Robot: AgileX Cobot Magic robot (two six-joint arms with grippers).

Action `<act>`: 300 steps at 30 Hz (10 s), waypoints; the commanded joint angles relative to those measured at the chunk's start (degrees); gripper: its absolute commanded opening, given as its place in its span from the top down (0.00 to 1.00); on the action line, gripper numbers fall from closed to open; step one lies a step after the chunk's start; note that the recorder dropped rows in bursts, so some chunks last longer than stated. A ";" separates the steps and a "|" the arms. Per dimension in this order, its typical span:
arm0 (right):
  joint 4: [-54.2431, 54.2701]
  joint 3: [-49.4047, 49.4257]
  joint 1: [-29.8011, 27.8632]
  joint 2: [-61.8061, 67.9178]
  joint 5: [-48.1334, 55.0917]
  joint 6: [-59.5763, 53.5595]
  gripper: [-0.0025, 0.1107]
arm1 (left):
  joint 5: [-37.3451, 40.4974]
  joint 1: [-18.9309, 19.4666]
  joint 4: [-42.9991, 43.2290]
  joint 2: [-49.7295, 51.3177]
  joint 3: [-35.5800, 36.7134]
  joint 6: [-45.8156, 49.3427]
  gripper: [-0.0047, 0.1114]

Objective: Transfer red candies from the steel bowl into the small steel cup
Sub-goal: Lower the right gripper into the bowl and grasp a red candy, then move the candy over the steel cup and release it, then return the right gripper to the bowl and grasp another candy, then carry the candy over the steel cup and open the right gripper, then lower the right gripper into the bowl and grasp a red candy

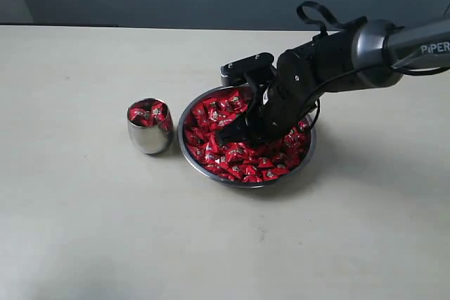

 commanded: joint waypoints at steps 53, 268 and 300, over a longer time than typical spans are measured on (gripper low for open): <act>-1.68 -1.19 -1.56 -1.31 -8.03 0.15 0.54 | -0.31 -0.46 0.11 -0.27 -0.48 -0.09 0.96; 0.61 -15.04 13.22 7.19 -16.10 -2.33 0.89 | -0.31 -0.46 0.11 -0.27 -0.48 -0.09 0.96; -14.24 -6.38 10.47 -11.19 9.91 4.34 0.67 | -0.31 -0.46 0.11 -0.27 -0.48 -0.09 0.96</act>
